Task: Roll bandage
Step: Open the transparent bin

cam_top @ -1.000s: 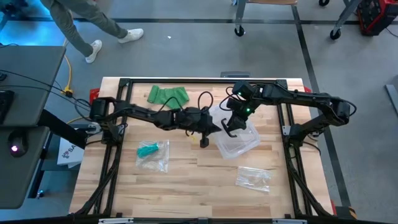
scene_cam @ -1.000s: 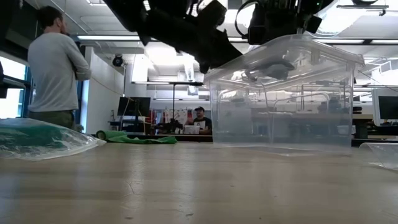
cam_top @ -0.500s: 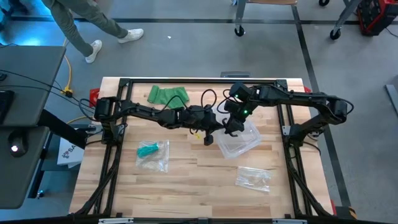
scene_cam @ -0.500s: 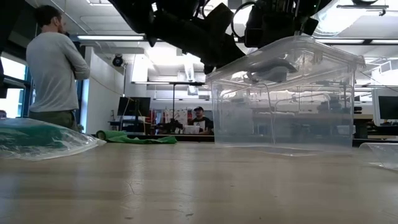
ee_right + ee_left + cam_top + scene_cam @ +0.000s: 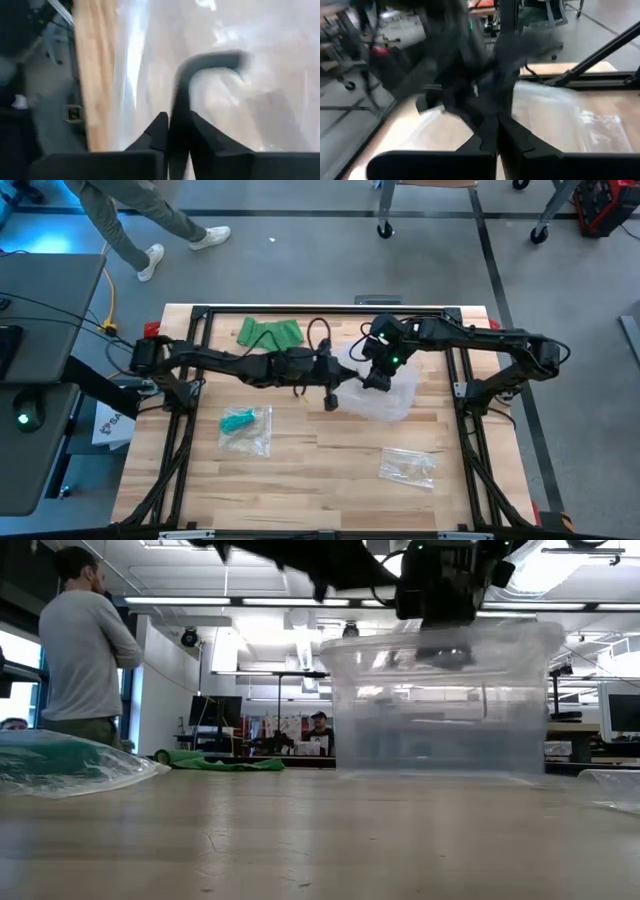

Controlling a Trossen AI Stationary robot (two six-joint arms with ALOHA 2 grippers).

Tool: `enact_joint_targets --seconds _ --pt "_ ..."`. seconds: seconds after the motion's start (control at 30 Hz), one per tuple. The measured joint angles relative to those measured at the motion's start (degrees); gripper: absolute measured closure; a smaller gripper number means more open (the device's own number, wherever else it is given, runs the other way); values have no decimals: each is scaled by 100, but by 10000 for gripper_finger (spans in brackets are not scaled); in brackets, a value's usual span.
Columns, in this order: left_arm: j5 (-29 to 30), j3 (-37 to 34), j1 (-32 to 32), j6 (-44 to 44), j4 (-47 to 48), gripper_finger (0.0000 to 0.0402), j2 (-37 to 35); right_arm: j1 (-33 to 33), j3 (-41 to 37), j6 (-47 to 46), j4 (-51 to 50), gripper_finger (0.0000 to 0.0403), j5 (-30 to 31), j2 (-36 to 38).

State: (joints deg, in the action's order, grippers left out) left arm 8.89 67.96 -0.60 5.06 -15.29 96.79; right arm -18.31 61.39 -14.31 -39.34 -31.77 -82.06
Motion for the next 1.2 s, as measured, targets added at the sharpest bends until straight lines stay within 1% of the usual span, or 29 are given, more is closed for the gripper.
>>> enact_joint_targets --seconds 0.03,0.1,0.2,0.27,0.4,0.53,0.67,0.8,0.83,0.9,0.97,1.03,1.1,1.2 --pt "98 0 -65 19 164 401 -150 4 67 60 -37 372 93 -3" --pt "347 2 -225 60 448 401 -457 37 254 -123 -247 372 133 72" --pt "772 -1 -470 69 1044 401 -837 29 666 -198 -430 372 58 215" --pt "1049 -2 -675 61 1371 401 -1059 28 849 -201 -771 370 64 205" --pt "1616 -2 -1076 -29 1937 401 -1354 28 1325 -164 -1177 359 310 207" --pt "2124 -2 -1485 -237 2445 401 -1454 102 1846 151 -1686 366 490 193" --pt "2807 -4 -1883 -680 3000 401 -1456 587 2247 277 -1822 368 455 326" --pt "3421 -53 -2265 -1265 3442 401 -1456 1415 2214 372 -1956 365 435 403" --pt "3571 -112 -2338 -1350 3444 401 -1458 1597 2197 430 -2062 366 479 424" --pt "3754 -260 -2429 -1384 3336 401 -1455 1853 2176 384 -2148 368 807 488" --pt "3609 -417 -2386 -1428 3007 401 -1419 1876 2176 177 -2196 368 1410 540" --pt "3011 -541 -2112 -1410 2476 401 -1330 1710 2176 17 -2222 368 1985 557" --pt "2262 -605 -1745 -1091 1876 398 -1143 1401 2193 -78 -2300 366 2244 578" --pt "1325 -563 -1301 -259 1188 381 -709 823 2255 -60 -2431 367 2404 598"
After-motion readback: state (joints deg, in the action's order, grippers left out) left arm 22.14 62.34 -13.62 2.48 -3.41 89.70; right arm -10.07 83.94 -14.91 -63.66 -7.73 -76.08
